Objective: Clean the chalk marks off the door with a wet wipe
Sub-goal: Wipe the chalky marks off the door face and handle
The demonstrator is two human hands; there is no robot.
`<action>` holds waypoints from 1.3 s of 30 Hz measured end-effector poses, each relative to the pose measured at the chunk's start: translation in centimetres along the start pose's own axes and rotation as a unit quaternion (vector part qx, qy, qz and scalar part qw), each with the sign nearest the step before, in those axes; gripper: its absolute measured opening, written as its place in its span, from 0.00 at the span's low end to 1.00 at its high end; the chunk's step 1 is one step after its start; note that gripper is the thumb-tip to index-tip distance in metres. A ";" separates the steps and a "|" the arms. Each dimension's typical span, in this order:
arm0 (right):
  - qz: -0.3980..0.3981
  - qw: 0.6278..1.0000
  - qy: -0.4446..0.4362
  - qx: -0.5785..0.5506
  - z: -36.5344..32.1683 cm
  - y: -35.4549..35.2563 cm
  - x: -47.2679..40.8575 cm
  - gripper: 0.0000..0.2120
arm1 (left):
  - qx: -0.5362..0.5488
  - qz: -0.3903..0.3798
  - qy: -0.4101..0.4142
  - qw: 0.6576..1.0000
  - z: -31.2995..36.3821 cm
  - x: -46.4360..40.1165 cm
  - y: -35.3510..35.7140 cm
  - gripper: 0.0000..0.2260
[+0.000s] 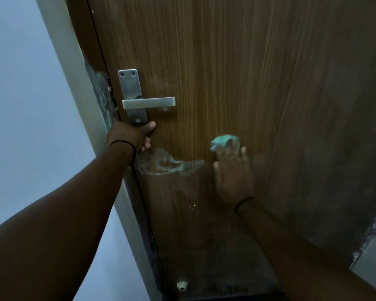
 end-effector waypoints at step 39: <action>-0.051 0.986 -0.155 0.028 -9.3 3.7 1.7 0.25 | -0.196 0.110 0.131 0.966 -8.8 9.3 1.6 0.24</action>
Point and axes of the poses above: each hand's wrist, its own x-axis away from the middle knuckle, its own y-axis out of the palm, z = x × y, the point moved 8 cm from there along -x, towards the middle knuckle, and after that the axes turned 2 degrees about x, right-handed, at the moved point
